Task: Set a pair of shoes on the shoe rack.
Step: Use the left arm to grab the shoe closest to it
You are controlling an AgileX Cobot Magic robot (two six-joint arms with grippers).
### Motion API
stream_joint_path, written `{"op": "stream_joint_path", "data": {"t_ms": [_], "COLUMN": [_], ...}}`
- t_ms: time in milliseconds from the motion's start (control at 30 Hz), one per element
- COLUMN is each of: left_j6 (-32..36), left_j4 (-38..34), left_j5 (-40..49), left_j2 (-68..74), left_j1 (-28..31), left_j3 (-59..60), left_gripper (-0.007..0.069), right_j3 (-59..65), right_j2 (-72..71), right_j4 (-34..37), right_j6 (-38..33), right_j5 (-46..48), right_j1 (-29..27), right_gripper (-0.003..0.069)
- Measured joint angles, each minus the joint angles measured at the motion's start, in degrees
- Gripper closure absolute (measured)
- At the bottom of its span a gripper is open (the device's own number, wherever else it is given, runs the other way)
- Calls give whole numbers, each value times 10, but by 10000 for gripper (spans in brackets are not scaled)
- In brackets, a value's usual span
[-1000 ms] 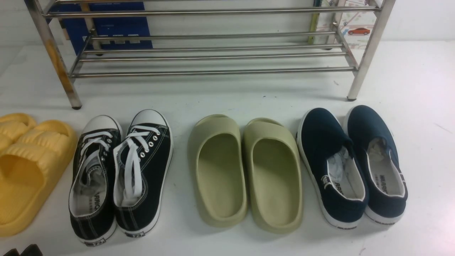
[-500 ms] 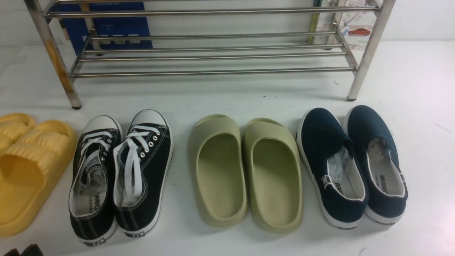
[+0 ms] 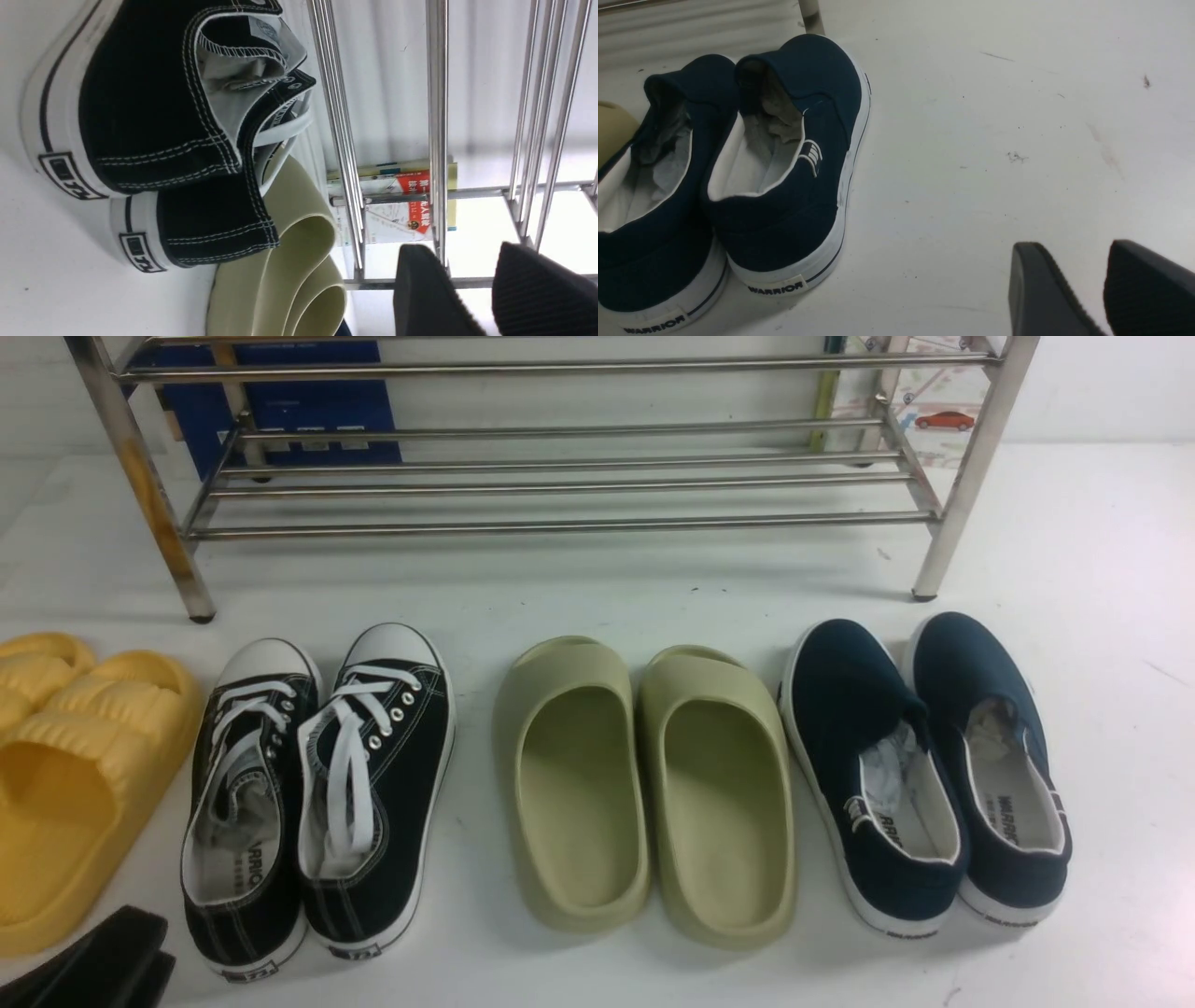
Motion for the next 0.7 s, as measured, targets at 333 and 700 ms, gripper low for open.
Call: {"op": "stream_joint_path", "data": {"t_ms": [333, 700], "left_j6": [81, 188], "left_j4": [-5, 269], "left_j5": [32, 233], "left_j2": [0, 166], "left_j1": [0, 0], "left_j3": [-33, -296], "left_gripper": [386, 602], "right_j3": [0, 0], "right_j2": [0, 0], "right_j4": [0, 0], "right_j6": [0, 0], "right_j5": [0, 0], "right_j1": [0, 0], "right_gripper": [412, 412]}}
